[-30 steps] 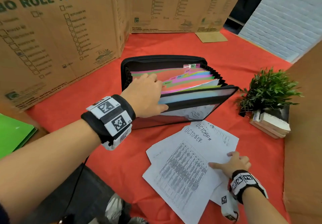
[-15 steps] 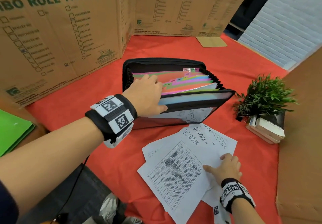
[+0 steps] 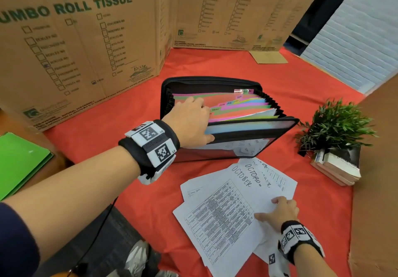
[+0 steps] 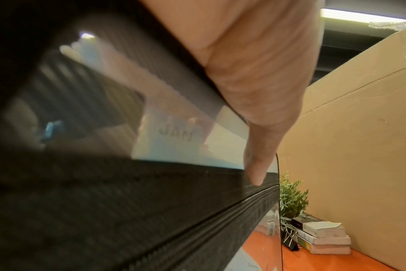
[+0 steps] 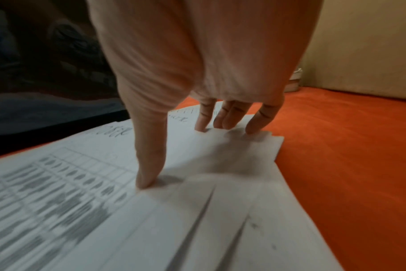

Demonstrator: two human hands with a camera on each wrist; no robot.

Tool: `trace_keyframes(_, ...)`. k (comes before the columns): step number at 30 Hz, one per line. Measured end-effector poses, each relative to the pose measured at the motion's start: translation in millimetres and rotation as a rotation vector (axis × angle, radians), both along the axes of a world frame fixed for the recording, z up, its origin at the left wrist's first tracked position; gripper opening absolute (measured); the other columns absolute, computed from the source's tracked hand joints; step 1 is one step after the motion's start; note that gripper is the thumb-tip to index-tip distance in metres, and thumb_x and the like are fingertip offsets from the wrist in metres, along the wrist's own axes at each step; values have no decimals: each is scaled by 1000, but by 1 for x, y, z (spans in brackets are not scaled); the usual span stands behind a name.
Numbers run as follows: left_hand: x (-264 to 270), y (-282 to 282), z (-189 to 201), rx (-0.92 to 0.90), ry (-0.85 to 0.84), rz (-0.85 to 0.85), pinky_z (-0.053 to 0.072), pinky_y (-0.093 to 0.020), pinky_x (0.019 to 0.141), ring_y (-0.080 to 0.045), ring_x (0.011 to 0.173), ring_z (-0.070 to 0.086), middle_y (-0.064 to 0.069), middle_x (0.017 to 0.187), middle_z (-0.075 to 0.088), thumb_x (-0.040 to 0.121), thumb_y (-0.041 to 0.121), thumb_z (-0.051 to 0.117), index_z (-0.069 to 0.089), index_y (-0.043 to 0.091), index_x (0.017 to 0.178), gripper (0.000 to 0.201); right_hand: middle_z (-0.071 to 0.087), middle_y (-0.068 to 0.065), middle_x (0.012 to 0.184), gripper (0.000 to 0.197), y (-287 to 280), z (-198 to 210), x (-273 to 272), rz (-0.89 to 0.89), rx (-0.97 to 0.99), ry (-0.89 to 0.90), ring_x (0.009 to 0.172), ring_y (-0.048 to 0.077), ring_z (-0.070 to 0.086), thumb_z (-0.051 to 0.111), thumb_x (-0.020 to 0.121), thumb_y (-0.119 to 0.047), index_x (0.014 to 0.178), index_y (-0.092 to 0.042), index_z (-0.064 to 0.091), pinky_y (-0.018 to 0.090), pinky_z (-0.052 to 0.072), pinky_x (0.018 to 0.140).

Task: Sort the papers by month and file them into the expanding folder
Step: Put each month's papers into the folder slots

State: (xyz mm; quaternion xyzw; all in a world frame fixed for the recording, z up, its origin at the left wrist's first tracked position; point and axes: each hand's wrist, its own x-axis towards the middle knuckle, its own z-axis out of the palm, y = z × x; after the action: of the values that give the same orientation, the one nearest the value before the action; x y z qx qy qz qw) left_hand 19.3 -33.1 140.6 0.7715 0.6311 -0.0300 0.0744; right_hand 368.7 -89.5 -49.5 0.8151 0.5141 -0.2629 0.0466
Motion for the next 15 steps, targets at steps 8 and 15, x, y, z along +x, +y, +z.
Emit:
trace_keyframes(8,0,1,-1,6,-2,-9,42,-42,92,-26,115,44,-7,125,46,86,62,53,47,12,134,70,44,-2,91,38,2,18,-17,201,3,-138,84,17,42,78,67,-44,78,-22,48,31,35,72)
trace_keyframes(15,-2,1,-1,10,-4,-36,42,-42,91,-26,114,45,-8,123,47,85,63,53,50,11,131,69,59,-11,58,15,-11,52,5,81,371,310,57,15,53,76,78,-15,66,-16,66,29,41,55)
